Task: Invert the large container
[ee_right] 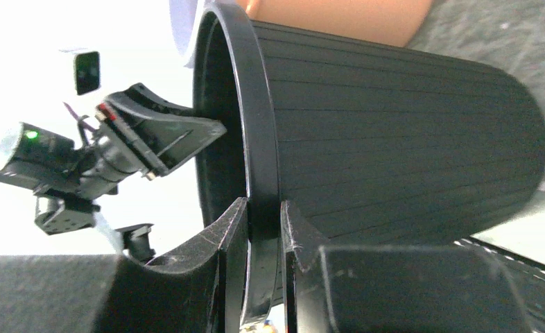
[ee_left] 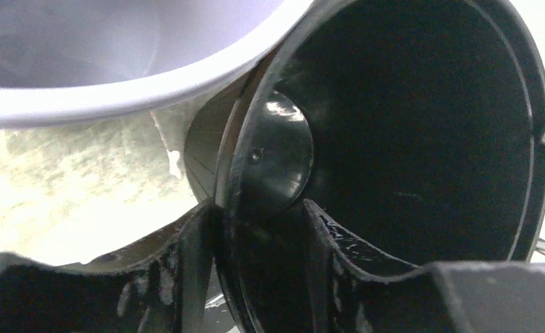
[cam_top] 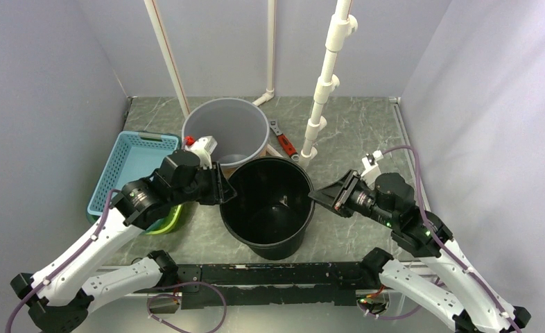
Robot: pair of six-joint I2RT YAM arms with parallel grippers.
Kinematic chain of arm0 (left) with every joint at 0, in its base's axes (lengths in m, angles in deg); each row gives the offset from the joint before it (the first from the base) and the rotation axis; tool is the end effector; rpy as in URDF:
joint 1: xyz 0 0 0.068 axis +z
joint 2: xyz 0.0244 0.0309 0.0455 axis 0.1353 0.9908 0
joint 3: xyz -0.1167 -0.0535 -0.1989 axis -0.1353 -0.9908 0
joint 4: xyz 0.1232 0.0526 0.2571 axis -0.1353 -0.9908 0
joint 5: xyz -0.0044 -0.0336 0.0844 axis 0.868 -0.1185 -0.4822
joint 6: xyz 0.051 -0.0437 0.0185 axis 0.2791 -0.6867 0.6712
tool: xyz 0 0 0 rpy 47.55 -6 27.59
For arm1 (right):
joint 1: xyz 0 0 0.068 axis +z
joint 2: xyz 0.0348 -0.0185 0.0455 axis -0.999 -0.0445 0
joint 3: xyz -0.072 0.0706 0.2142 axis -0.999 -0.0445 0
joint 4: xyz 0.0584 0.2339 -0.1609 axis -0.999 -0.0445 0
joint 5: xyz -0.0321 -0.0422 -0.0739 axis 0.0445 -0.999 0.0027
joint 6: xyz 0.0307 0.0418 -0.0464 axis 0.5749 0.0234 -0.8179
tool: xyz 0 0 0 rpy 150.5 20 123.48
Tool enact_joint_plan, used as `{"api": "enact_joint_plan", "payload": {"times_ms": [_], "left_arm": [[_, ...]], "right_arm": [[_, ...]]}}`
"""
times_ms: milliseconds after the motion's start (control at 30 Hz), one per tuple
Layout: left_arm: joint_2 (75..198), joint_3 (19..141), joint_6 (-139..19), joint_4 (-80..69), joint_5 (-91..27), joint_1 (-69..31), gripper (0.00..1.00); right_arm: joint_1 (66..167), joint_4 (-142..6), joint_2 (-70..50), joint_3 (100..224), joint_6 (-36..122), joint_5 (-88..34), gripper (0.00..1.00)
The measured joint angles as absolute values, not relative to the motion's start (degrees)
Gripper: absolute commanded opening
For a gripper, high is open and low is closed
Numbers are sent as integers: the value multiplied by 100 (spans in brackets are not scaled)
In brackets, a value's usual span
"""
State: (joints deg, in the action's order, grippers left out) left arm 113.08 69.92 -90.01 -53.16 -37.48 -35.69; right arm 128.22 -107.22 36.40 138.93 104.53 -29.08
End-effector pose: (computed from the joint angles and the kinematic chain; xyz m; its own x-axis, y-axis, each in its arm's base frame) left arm 0.1769 -0.1710 0.3249 -0.7848 -0.1649 -0.5974 0.2598 0.7876 -0.5587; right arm 0.1461 0.1338 0.3355 -0.7759 0.5513 -0.3067 -0.0065 0.4792 0.8777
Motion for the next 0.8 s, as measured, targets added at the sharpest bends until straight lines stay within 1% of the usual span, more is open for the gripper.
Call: {"api": "enact_joint_plan", "payload": {"times_ms": [33,67,167,233,500,800], "left_arm": [[11335,6992,-8997,-5246,-3700,-3580,70],[11365,7005,-8995,-5163,-3637,-3599,75],[11444,7123,-8958,-5034,-3528,-3636,89],[11481,7254,-8914,-4990,-3497,-3643,94],[11512,7470,-8796,-4807,-3495,-3641,94],[11387,7276,-8691,-4811,-3733,-3641,94]], "right_arm": [[12831,-10923,3548,14098,10392,-3028,0],[12833,-11034,3502,14251,10339,-3105,0],[12853,-11373,3388,14717,10169,-3457,0],[12853,-11598,3347,14915,10072,-3660,0],[12851,-12566,3211,15713,9742,-4521,0],[12853,-13362,2492,16898,9017,-5098,0]]}}
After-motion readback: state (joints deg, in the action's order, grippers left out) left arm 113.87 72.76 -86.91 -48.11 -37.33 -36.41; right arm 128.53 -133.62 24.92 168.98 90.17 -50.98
